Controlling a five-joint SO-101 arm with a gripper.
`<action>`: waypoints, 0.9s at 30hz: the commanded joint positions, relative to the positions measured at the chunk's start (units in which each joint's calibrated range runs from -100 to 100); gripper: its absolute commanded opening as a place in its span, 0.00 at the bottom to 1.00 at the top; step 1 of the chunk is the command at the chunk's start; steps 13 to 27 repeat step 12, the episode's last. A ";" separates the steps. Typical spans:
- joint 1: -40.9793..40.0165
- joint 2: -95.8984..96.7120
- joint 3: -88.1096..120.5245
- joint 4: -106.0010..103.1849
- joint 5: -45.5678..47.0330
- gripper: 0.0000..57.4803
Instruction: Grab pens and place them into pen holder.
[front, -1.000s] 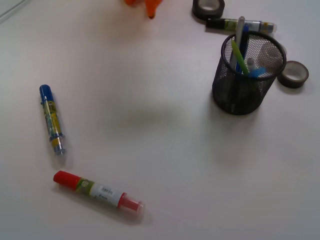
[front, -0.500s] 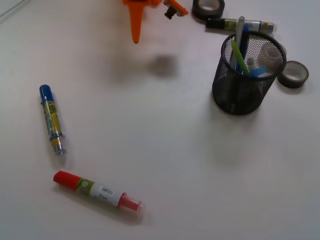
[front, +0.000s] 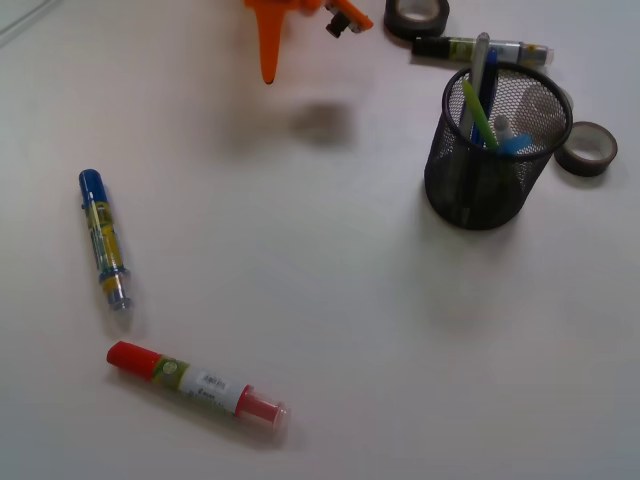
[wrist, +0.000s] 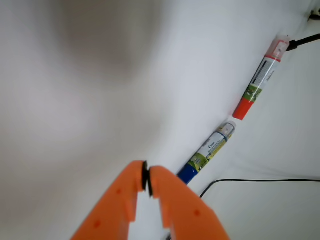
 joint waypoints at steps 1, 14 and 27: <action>-0.15 -2.20 0.25 0.83 0.10 0.01; -0.15 -2.03 0.25 0.83 0.10 0.01; -0.15 -2.03 0.25 0.83 0.10 0.01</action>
